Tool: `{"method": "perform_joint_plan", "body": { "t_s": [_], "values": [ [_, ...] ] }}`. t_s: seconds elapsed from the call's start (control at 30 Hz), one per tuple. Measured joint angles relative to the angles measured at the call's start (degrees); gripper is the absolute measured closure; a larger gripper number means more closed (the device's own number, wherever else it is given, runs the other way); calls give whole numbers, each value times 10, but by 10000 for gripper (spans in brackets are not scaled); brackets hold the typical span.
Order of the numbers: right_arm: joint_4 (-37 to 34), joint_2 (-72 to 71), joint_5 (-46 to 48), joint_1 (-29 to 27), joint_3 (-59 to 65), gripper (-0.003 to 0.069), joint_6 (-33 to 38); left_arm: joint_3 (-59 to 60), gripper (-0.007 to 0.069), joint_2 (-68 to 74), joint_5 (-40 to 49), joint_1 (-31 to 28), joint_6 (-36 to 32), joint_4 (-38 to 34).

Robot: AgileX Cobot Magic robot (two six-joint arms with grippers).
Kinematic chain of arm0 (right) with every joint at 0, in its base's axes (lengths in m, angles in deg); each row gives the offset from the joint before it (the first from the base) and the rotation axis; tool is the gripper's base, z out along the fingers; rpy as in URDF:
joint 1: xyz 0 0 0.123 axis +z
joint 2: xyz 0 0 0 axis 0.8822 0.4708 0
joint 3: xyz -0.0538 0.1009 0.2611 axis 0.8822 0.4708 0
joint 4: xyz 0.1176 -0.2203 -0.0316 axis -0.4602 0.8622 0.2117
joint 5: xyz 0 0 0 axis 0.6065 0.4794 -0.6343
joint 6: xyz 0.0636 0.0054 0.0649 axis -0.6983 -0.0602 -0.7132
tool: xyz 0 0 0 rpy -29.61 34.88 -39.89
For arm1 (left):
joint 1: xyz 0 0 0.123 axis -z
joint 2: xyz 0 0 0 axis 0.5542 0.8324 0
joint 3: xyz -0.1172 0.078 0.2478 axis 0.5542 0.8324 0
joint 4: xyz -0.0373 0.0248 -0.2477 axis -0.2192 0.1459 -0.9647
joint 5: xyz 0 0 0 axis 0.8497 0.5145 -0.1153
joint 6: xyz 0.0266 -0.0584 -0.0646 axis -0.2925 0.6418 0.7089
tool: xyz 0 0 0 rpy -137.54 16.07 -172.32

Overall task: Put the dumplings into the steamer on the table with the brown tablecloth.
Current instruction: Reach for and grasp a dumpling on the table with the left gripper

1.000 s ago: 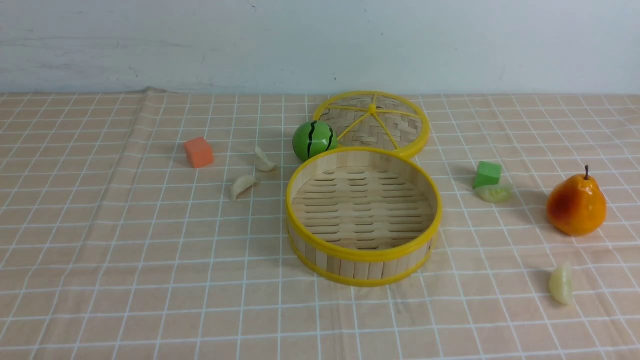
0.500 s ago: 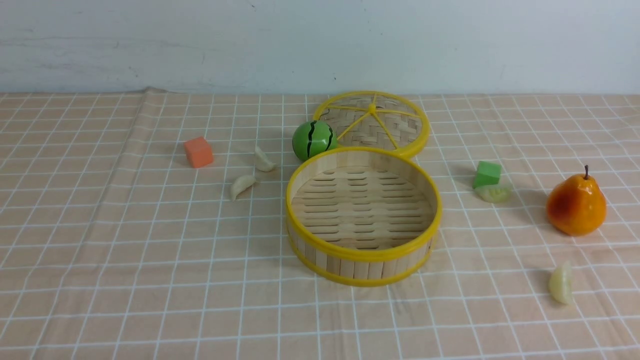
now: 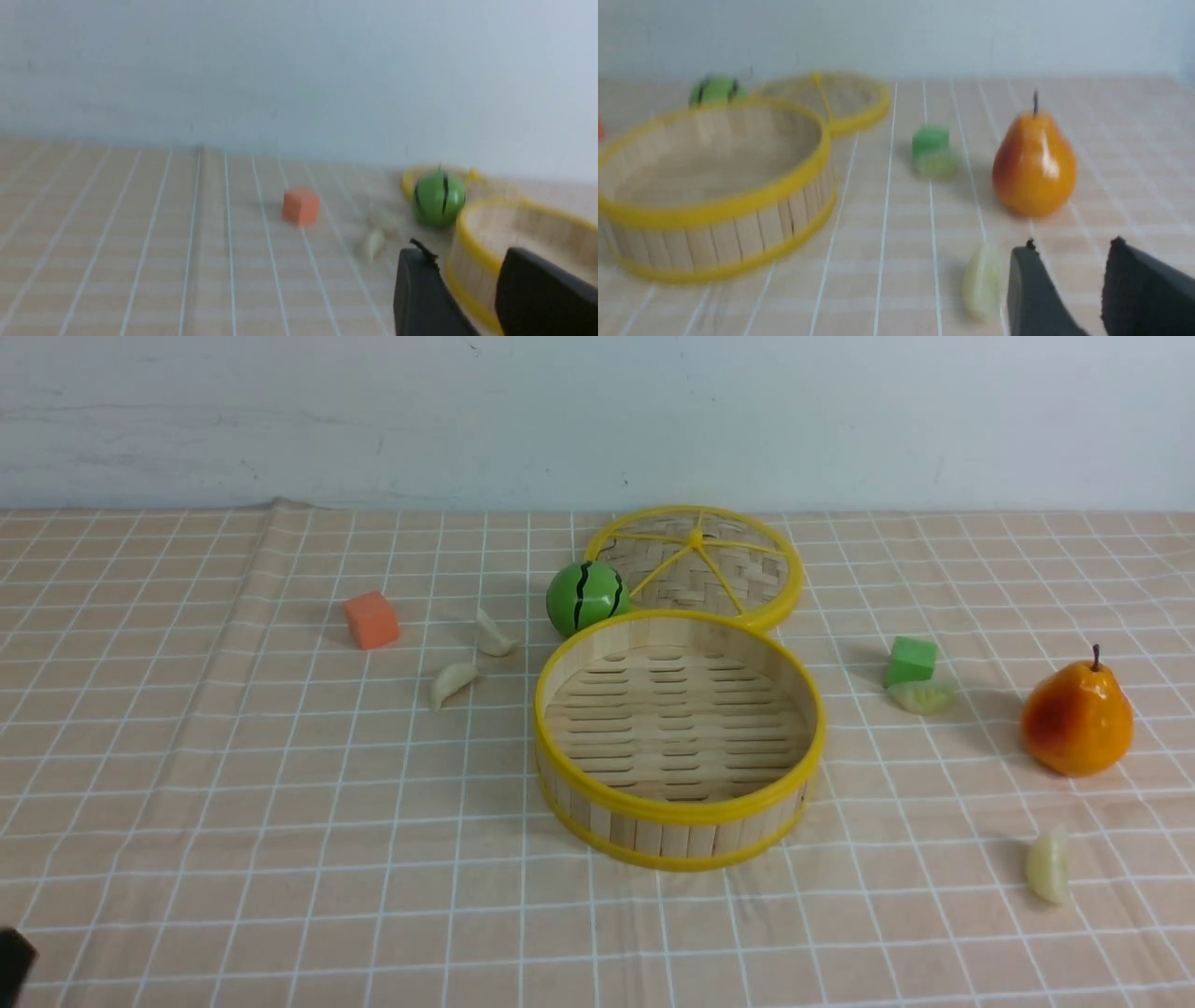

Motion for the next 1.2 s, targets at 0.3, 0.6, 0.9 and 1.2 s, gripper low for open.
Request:
{"method": "perform_joint_plan", "body": {
  "t_s": [0.3,0.6,0.9,1.2],
  "values": [
    [-9,0,-252,0,0,420,-51,0,386,0,-247,0,113,-3],
    [-8,10,-259,0,-44,547,-94,-132,506,25,-157,0,333,23],
    [31,199,-160,0,-120,669,-49,-347,638,327,-5,0,328,163],
    [19,416,67,11,-191,669,-69,-483,638,681,180,24,358,176]
  ]
}}
